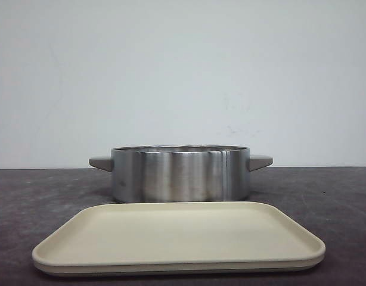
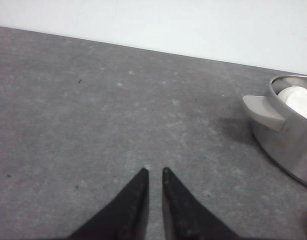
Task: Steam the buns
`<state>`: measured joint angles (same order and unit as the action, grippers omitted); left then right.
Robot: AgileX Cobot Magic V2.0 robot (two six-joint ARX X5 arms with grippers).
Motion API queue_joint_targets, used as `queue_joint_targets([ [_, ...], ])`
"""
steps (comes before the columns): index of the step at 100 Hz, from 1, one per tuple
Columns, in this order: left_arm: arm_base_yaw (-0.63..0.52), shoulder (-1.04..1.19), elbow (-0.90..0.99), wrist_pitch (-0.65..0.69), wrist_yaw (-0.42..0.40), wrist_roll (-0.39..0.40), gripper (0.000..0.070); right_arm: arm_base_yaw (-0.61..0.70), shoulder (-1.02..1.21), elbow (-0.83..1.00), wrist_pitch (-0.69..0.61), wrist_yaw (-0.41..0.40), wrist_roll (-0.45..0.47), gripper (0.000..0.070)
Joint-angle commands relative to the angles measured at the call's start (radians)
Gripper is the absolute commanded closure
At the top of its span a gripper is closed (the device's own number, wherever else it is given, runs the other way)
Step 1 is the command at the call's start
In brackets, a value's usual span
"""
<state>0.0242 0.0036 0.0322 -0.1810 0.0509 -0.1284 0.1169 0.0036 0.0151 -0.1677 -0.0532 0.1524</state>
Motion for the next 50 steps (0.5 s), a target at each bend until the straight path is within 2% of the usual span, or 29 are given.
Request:
queue_joint_targets([
  [1, 0.004, -0.001, -0.019, -0.010, -0.003, 0.034, 0.0700, 0.001, 0.000, -0.003, 0.013, 0.001, -0.011, 0.0688],
  [50, 0.051, -0.001, -0.018, -0.006, -0.002, 0.038, 0.0700, 0.001, 0.000, -0.003, 0.013, 0.001, -0.011, 0.0688],
])
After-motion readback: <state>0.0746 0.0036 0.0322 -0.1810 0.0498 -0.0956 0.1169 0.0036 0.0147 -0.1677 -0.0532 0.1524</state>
